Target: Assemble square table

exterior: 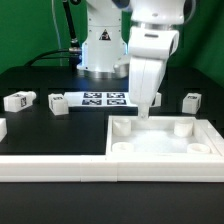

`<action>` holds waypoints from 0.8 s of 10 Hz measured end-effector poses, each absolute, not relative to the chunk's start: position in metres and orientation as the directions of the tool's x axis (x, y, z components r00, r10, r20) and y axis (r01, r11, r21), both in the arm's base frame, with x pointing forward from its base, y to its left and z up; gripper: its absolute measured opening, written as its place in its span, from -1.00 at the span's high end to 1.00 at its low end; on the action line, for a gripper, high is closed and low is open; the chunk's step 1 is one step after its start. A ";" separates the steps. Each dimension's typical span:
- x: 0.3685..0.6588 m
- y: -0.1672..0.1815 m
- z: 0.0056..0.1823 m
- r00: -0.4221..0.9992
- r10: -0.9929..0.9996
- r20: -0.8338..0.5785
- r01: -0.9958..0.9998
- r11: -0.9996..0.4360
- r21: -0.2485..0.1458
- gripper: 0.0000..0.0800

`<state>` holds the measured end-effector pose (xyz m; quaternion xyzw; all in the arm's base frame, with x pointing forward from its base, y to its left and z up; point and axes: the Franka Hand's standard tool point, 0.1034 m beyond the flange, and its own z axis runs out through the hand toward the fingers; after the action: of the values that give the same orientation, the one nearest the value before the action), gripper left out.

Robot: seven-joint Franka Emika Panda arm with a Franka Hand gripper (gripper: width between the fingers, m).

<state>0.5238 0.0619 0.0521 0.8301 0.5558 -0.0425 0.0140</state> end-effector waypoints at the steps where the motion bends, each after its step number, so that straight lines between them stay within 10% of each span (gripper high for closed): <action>1: 0.524 0.073 0.068 0.483 0.870 -0.100 0.873 -0.487 -0.016 -0.62; 8: 0.511 0.095 0.067 0.902 0.420 -0.102 0.425 -0.905 0.028 -0.62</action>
Offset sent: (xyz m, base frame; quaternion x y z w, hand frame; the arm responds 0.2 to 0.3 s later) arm 0.0000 0.0000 0.0000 0.0000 0.0000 0.1296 0.9916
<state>0.5106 0.0954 0.0665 0.9748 0.2167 -0.0467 0.0249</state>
